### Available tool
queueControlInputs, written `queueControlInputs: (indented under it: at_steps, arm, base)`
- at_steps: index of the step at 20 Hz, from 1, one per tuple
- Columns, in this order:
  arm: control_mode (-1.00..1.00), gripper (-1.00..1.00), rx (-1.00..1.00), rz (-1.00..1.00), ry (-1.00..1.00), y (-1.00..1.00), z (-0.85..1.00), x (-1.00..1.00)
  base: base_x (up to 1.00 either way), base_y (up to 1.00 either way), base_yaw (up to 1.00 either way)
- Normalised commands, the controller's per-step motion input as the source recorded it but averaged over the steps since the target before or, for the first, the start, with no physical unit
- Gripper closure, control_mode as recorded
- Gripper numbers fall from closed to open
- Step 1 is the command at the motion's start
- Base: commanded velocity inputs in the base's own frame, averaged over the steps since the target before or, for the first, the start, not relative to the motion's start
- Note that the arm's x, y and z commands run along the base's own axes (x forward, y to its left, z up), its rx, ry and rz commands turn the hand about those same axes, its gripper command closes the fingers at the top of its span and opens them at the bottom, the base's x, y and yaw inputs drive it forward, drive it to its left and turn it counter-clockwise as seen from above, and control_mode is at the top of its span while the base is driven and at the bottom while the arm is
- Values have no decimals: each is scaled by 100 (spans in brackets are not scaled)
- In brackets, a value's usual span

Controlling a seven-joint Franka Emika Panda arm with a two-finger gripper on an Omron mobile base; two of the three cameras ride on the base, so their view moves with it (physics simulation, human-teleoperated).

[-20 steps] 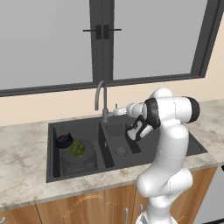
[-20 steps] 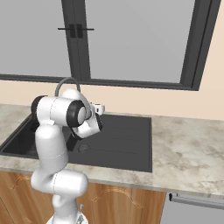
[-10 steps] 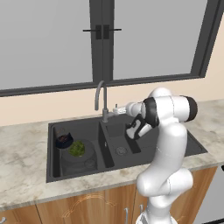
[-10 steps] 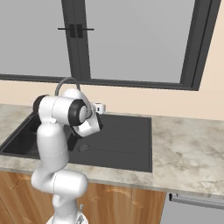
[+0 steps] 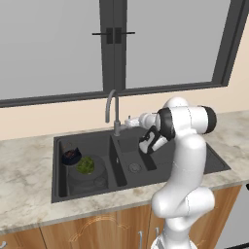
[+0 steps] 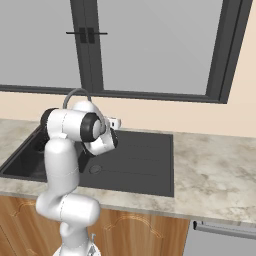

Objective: Pick the teapot and jar and place them in the sink. Then turn on the water.

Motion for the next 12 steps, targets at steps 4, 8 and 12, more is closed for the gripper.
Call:
queueControlInputs:
  at_steps: [4,8,12]
  arm:
    - [-100,-100,0,0,0,5,0,14]
    - [-100,-100,0,0,0,16,-5,9]
    - [-100,-100,0,0,0,8,-5,9]
  base:
    - [0,0,0]
    - [0,0,0]
    - [0,0,0]
